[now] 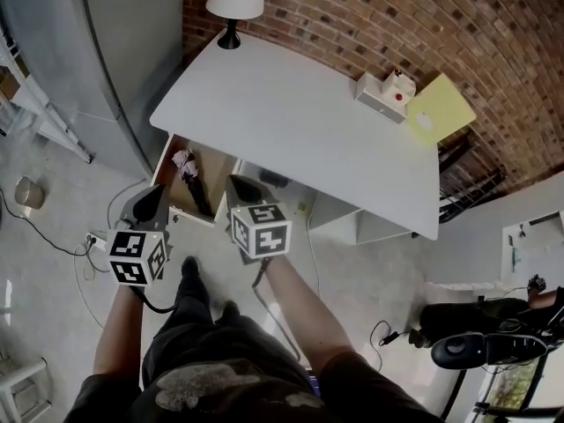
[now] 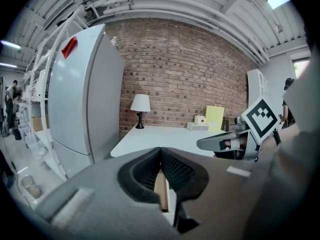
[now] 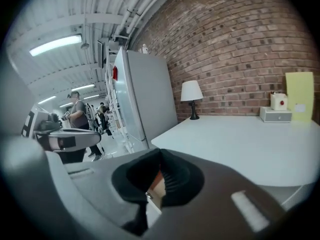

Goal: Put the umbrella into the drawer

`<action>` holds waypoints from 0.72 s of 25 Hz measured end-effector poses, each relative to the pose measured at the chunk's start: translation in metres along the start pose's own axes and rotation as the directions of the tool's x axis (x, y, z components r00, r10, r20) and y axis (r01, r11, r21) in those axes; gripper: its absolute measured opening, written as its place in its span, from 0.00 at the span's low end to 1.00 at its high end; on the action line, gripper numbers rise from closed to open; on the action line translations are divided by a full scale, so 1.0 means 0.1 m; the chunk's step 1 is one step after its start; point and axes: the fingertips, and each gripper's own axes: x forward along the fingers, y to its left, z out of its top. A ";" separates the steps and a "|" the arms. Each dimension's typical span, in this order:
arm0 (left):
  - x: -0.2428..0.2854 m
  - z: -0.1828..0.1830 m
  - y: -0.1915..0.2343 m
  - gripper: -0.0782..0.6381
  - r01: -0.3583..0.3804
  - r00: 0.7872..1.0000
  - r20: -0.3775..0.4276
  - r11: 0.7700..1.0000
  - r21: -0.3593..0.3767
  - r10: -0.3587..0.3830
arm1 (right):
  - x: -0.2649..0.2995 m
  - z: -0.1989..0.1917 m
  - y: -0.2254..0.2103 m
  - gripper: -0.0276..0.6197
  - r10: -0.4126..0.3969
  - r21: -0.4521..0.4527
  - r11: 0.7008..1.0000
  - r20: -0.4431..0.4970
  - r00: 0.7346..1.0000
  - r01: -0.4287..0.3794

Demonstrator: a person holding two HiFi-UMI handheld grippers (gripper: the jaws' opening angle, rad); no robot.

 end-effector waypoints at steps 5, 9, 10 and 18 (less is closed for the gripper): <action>-0.20 0.02 -0.37 0.12 0.030 0.999 0.012 1.000 0.006 -0.030 | -0.52 0.03 -0.11 0.05 -0.048 -0.014 0.999 0.054 0.997 0.049; -0.39 0.03 -0.67 0.12 0.053 0.998 0.031 0.999 0.015 -0.053 | -0.96 0.03 -0.20 0.05 -0.076 -0.011 0.997 0.100 0.992 0.078; -0.43 0.04 -0.73 0.12 0.058 0.998 0.035 0.998 0.014 -0.059 | -1.06 0.03 -0.21 0.05 -0.084 -0.006 0.996 0.109 0.990 0.085; -0.63 0.12 -1.09 0.12 0.132 0.989 0.066 0.990 0.046 -0.135 | -1.69 -0.04 -0.32 0.05 -0.187 0.011 0.982 0.169 0.968 0.187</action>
